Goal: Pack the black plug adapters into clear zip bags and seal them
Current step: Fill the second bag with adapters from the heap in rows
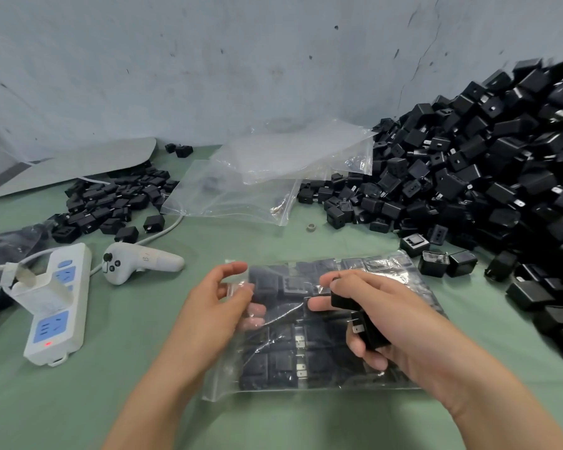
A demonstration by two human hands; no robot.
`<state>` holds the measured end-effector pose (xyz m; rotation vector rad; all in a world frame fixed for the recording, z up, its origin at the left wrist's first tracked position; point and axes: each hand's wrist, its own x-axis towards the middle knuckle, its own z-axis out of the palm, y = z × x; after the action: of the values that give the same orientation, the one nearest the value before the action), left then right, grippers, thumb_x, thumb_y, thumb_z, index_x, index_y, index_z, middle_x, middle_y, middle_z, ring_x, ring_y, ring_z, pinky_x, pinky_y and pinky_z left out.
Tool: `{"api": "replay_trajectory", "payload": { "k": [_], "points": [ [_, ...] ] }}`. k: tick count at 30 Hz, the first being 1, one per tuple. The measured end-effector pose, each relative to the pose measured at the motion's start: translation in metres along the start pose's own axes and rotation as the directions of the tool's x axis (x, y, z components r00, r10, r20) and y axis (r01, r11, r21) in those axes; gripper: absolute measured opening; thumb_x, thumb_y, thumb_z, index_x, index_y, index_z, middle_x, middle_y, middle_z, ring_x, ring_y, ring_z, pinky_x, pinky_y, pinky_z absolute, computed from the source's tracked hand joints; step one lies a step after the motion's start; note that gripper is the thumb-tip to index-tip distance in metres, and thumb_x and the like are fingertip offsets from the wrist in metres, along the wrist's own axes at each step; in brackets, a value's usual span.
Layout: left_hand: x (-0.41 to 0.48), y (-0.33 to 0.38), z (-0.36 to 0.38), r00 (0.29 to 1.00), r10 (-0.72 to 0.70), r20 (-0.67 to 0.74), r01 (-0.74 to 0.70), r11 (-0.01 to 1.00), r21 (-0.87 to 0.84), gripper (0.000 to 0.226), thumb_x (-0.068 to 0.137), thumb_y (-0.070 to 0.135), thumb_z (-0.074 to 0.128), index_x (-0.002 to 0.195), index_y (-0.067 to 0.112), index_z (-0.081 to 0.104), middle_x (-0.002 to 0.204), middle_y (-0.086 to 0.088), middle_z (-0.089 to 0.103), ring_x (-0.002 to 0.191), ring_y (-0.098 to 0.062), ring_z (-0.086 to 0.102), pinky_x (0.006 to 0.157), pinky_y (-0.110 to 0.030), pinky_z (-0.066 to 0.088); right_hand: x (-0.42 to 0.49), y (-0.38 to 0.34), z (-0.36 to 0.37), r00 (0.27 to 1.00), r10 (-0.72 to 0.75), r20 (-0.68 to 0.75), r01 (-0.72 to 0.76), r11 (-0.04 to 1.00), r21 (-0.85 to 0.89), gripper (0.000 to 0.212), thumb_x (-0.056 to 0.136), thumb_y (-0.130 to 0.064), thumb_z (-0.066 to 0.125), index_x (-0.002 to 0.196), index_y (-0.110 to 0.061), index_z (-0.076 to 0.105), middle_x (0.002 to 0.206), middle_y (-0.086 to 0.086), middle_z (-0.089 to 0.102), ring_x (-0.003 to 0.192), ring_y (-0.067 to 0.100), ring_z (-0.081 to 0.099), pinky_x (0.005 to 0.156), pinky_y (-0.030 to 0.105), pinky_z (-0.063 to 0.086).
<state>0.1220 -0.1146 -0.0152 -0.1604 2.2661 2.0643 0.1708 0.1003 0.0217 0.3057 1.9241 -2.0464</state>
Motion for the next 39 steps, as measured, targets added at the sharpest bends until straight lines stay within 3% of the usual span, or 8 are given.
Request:
{"api": "replay_trajectory", "payload": {
  "k": [5,13,19,23,25,31,36,39],
  "points": [
    [-0.002,0.002,0.000,1.000,0.001,-0.024,-0.002,1.000,-0.010,0.027,0.098,0.002,0.056,0.117,0.020,0.060,0.093,-0.005,0.076,0.059,-0.018,0.070,0.052,-0.023,0.056,-0.002,-0.002,-0.001,1.000,0.000,0.007,0.000,1.000,-0.029,0.018,0.089,-0.036,0.060,0.101,-0.028,0.071,0.102,-0.004,0.077,0.044,0.018,0.048,0.038,0.023,0.034],
    [-0.004,0.007,-0.003,1.000,-0.010,-0.001,0.010,1.000,-0.010,0.024,0.095,0.003,0.060,0.112,0.019,0.063,0.084,-0.004,0.076,0.055,-0.016,0.067,0.051,-0.024,0.055,0.001,-0.001,-0.004,1.000,-0.003,0.013,0.003,1.000,-0.030,0.015,0.089,-0.041,0.058,0.092,-0.036,0.072,0.101,-0.005,0.077,0.043,0.018,0.048,0.037,0.023,0.035],
    [-0.004,0.011,-0.004,0.998,-0.059,-0.002,0.059,0.997,-0.056,0.023,0.091,0.009,0.065,0.112,0.020,0.064,0.091,-0.004,0.077,0.053,-0.017,0.065,0.050,-0.026,0.055,0.006,0.002,0.000,1.000,0.010,0.019,-0.011,0.998,0.064,0.038,0.098,-0.055,0.047,0.119,-0.025,0.055,0.105,-0.005,0.077,0.040,0.018,0.048,0.036,0.021,0.035],
    [-0.002,0.009,-0.011,0.966,0.129,-0.225,-0.075,0.969,0.234,0.014,0.097,0.022,0.058,0.107,0.030,0.063,0.097,0.001,0.069,0.059,-0.009,0.065,0.062,-0.036,0.059,0.010,0.001,0.010,0.998,-0.026,0.050,0.020,0.993,0.118,0.055,0.094,-0.064,0.042,0.116,-0.016,0.058,0.104,-0.002,0.077,0.038,0.015,0.048,0.034,0.021,0.035],
    [-0.005,0.015,-0.017,0.890,0.339,-0.304,-0.181,0.876,0.447,0.015,0.097,0.031,0.055,0.109,0.034,0.063,0.097,0.014,0.065,0.071,-0.003,0.063,0.068,-0.022,0.053,0.013,0.000,0.017,0.994,-0.070,0.085,0.057,0.987,0.149,0.061,0.088,-0.069,0.044,0.111,-0.016,0.064,0.105,-0.001,0.077,0.039,0.014,0.050,0.033,0.021,0.036],
    [-0.035,0.045,0.022,0.946,0.308,0.101,-0.310,0.951,-0.002,0.026,0.089,0.041,0.060,0.113,0.031,0.062,0.092,0.006,0.072,0.062,-0.010,0.067,0.054,-0.021,0.054,0.023,-0.009,0.050,0.964,-0.246,0.105,0.223,0.955,0.194,0.054,0.082,-0.076,0.047,0.096,-0.032,0.076,0.083,0.000,0.076,0.046,0.014,0.057,0.037,0.022,0.040],
    [-0.028,0.041,0.014,0.976,0.216,-0.011,-0.216,0.968,-0.127,0.037,0.085,0.035,0.064,0.120,0.024,0.058,0.090,-0.004,0.075,0.058,-0.013,0.066,0.052,-0.020,0.053,0.027,-0.010,0.057,0.953,-0.286,0.096,0.267,0.948,0.174,0.044,0.087,-0.070,0.048,0.112,-0.040,0.068,0.099,0.000,0.076,0.050,0.014,0.059,0.039,0.023,0.043],
    [-0.013,0.031,-0.027,0.954,0.189,-0.233,-0.203,0.978,-0.040,0.021,0.094,0.033,0.061,0.109,0.021,0.068,0.090,-0.001,0.076,0.073,-0.008,0.071,0.059,-0.018,0.055,0.029,-0.015,0.025,0.911,-0.393,-0.124,0.377,0.917,-0.130,0.027,0.095,-0.054,0.052,0.119,-0.044,0.059,0.115,-0.017,0.068,0.049,0.009,0.060,0.041,0.021,0.045]
  ]
}}
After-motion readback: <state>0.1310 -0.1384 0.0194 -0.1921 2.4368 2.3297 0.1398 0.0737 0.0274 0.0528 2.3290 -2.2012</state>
